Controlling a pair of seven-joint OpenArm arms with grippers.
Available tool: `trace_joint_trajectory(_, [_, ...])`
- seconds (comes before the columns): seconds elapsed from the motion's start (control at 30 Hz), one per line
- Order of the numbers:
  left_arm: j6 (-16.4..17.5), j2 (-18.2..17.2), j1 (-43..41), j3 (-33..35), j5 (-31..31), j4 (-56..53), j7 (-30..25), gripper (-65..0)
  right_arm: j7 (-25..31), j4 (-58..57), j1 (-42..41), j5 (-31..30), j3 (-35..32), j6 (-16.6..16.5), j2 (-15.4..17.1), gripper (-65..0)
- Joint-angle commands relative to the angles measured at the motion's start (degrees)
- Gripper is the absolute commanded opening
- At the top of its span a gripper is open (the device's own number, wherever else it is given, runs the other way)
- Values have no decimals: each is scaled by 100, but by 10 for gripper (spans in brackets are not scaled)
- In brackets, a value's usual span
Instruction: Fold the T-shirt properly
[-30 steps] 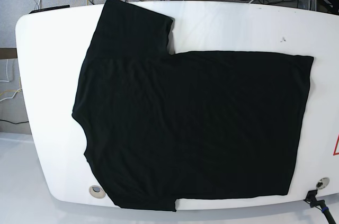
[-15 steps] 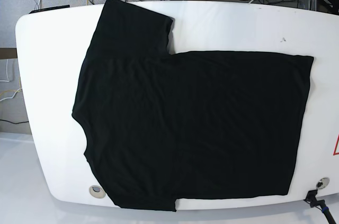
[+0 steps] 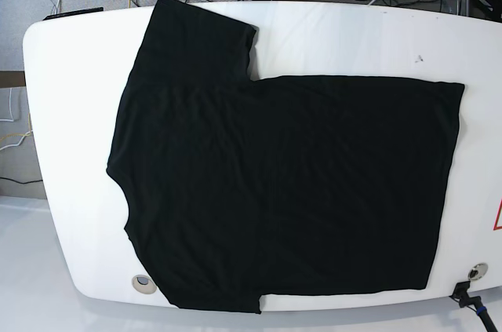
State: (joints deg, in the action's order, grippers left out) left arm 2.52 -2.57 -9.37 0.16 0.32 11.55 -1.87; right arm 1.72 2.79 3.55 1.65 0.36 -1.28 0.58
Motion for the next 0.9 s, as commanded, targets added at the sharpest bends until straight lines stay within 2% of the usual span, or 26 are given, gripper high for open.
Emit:
trace_joint_trajectory(0.0, [-29, -82, -76, -23, -13, 69, -5, -650, 18, 34, 42, 3, -9, 13, 14, -650])
trace_joint_trajectory(0.2, [4, -177, -469, -27, -42, 533, -78, -650, 8, 535, 436, 26, -21, -8, 83, -650])
trace_joint_trajectory(0.53, [83, -579, -1263, -38, -313, 1924, -143, -650, -47, 1801, 1427, -90, 1, -163, 265, -650])
trace_joint_trajectory(0.67, [105, -767, -1761, -66, -313, 2763, -98, -650, -101, 2678, 2101, -164, 1, -369, 440, -650])
trace_joint_trajectory(0.87, [131, -1110, -2707, -137, -350, 4287, 42, -650, -132, 3950, 3060, -256, -28, -339, 696, -650])
